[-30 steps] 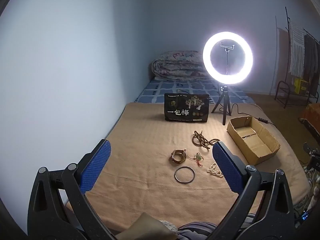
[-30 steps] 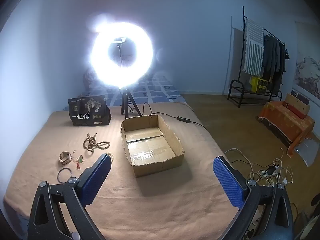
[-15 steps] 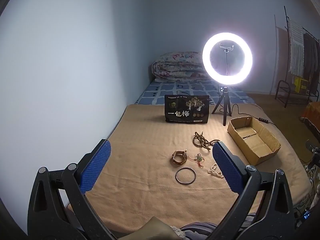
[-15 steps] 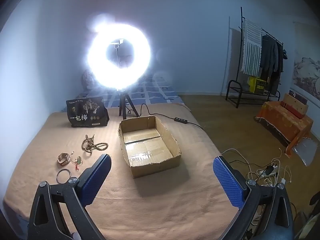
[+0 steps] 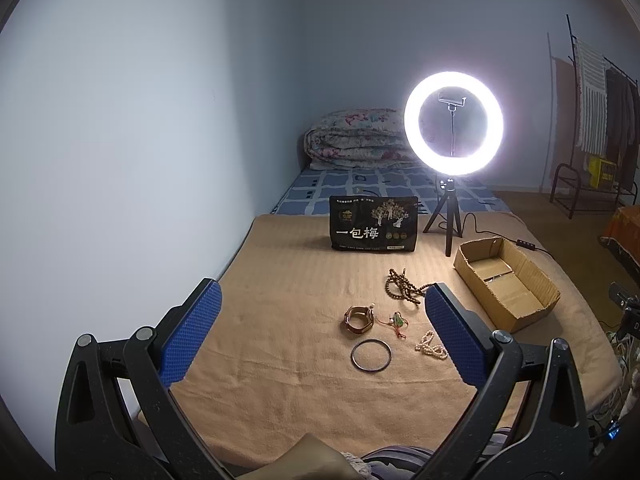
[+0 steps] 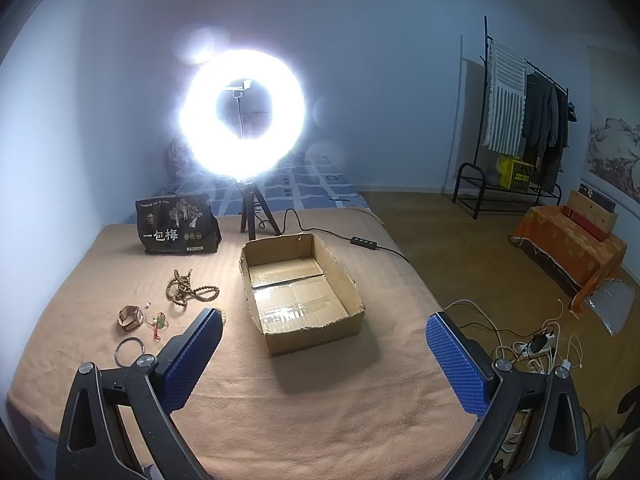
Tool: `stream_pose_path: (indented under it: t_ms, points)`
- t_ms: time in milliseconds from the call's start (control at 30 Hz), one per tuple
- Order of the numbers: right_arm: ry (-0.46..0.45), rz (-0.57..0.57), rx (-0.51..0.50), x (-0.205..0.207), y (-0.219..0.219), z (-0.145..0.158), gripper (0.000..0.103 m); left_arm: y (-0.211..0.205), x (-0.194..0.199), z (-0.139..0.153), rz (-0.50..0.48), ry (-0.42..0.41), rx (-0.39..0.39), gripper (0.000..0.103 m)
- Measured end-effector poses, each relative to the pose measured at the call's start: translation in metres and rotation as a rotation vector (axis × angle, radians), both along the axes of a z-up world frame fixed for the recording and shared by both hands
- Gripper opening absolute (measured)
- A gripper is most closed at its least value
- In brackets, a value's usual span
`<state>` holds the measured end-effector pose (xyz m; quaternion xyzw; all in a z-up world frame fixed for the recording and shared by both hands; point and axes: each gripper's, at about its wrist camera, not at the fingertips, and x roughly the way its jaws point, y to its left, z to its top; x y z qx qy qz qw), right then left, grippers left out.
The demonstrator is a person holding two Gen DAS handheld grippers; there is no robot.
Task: Organize jewelry
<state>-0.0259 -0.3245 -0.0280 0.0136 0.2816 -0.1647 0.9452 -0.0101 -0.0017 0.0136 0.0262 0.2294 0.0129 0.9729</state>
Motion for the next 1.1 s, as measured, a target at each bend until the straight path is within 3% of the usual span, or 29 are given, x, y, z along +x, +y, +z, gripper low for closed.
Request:
stream_pose_path:
  t_ms: [1100]
  points:
    - [0.005, 0.006, 0.008, -0.001, 0.001, -0.001, 0.103, -0.006, -0.002, 0.007, 0.001, 0.0, 0.012, 0.103]
